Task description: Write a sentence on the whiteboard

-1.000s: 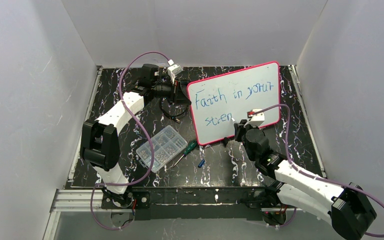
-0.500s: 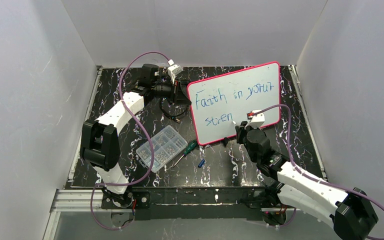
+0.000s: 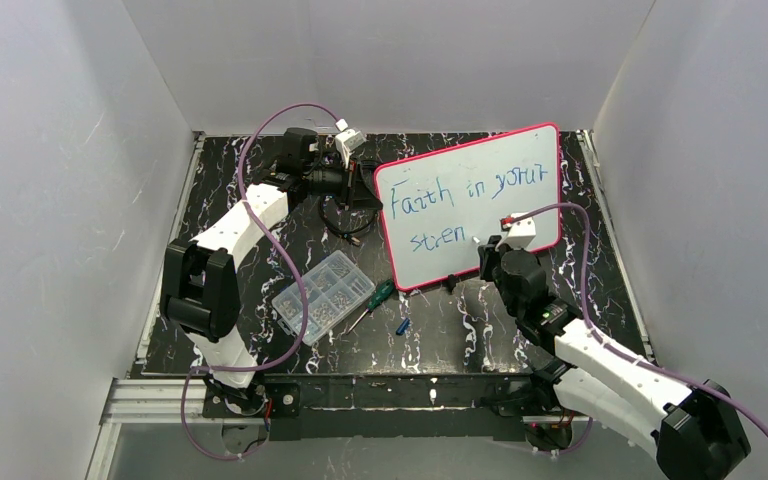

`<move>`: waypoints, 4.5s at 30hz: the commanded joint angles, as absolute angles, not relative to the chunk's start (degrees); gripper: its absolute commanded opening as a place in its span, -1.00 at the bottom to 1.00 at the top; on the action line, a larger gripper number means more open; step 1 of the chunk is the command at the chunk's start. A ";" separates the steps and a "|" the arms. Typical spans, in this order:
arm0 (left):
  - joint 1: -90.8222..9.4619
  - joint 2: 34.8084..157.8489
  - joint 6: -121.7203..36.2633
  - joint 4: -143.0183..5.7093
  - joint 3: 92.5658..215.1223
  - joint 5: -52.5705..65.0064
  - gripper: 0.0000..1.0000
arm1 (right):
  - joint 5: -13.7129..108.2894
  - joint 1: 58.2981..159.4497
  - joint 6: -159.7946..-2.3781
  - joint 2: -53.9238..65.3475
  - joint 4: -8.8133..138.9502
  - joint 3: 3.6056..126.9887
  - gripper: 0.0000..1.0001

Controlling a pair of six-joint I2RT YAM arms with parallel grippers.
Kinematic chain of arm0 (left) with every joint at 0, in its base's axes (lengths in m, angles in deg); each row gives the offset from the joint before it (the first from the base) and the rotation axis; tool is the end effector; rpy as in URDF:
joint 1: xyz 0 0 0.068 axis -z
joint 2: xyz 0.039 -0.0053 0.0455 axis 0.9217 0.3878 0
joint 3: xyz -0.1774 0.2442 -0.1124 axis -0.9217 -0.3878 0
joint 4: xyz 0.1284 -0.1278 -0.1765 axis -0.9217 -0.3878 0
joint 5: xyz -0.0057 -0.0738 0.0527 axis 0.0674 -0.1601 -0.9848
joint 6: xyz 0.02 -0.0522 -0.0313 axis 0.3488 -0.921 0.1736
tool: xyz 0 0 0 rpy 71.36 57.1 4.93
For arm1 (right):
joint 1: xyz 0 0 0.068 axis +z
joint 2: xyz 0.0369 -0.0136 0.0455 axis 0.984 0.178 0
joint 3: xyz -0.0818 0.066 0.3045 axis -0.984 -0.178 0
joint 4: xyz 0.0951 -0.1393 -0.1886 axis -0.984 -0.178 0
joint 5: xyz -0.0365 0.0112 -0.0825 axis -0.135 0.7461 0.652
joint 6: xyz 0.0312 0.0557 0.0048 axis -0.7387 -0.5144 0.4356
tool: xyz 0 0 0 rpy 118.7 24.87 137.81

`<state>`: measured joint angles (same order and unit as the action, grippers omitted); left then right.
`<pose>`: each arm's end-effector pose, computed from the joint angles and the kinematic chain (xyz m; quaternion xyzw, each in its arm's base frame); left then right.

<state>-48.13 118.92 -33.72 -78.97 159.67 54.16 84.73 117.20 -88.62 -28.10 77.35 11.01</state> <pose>0.3602 -0.1681 0.3527 0.3478 0.7145 -0.4820 0.3690 0.1406 0.0767 0.2667 0.0020 0.7789 0.0766 0.6225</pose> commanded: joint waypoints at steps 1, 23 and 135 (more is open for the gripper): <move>-47.65 116.72 -33.08 -79.81 161.15 56.23 -1.00 | 82.72 115.77 -87.40 -27.24 80.20 13.92 -0.97; -47.65 117.09 -33.18 -79.81 161.28 56.23 -1.00 | 77.31 114.46 -86.49 -24.96 82.84 15.33 -0.97; -47.67 117.12 -33.79 -79.20 161.36 56.69 -1.00 | 77.12 116.00 -93.84 -27.39 74.97 9.33 -0.97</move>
